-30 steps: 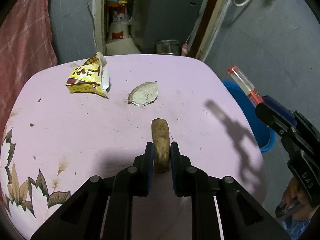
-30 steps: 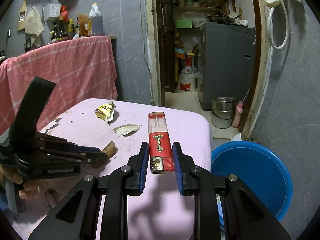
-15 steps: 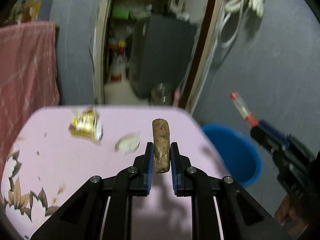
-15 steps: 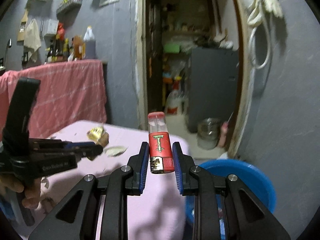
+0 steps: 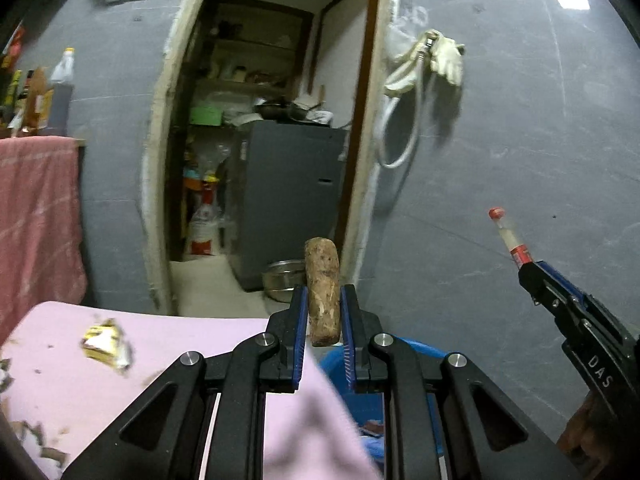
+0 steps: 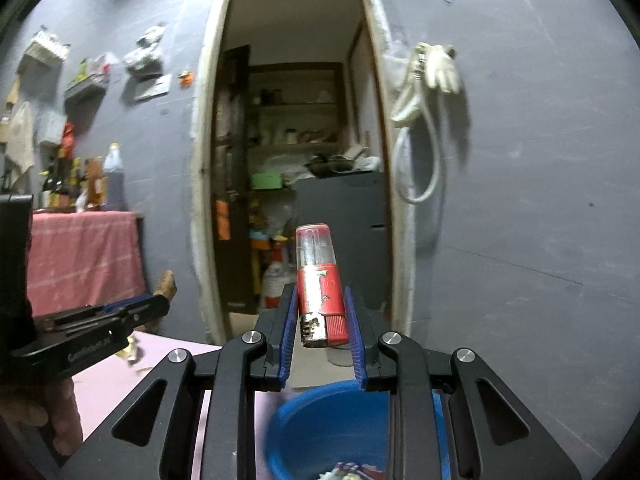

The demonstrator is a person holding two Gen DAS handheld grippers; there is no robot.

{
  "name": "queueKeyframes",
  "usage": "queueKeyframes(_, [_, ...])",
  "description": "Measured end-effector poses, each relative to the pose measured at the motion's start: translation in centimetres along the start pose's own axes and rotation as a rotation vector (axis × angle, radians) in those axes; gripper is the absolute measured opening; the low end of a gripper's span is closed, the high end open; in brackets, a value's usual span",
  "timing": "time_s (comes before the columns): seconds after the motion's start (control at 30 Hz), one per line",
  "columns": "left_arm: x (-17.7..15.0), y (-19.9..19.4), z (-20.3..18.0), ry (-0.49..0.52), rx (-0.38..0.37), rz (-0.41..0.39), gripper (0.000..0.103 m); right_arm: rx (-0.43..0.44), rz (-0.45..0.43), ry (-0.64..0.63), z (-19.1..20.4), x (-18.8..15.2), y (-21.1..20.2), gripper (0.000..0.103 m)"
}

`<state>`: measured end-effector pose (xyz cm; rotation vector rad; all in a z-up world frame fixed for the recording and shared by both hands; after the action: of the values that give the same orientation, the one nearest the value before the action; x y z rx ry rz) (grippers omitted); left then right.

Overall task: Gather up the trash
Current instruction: 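Lift the brown scrap and red lighter and carry them over the blue basin, then open both grippers to drop the lighter and brown scrap into the basin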

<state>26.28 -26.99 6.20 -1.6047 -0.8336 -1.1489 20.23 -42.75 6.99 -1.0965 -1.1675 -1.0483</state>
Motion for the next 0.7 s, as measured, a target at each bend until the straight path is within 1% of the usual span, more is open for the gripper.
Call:
queueKeyframes(0.1, [-0.4,1.4,-2.3,0.021,-0.032,0.017,0.013,-0.039,0.016,0.025,-1.9,-0.5,0.0,0.022])
queueKeyframes(0.2, [-1.1,2.8,-4.3,0.032,-0.063,0.052,0.013,-0.065,0.048,0.057,-3.9,-1.4,0.1,0.022])
queueKeyframes(0.37, [-2.5,5.2,-6.6,0.061,-0.082,0.121,0.013,-0.095,0.117,0.099,-6.5,-3.3,0.4,0.022])
queueKeyframes(0.5, [-4.0,7.1,-7.8,0.076,-0.093,0.206,0.013,-0.103,0.172,0.154,-8.2,-5.0,0.7,0.022])
queueKeyframes(0.7, [-6.3,9.6,-8.6,0.066,-0.102,0.356,0.013,-0.091,0.268,0.244,-9.8,-7.4,1.8,0.022])
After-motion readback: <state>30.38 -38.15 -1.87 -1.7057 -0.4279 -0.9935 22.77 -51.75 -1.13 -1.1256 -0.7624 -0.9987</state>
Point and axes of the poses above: each gripper's, at about its wrist camera, not at the fingertips, and y roughly the way its jaws point, z to its left, x to its top, the point moved 3 cm from there along y, roughly the way its jaws point, and after that the axes turned 10 degrees about x, right-handed, at the moved point
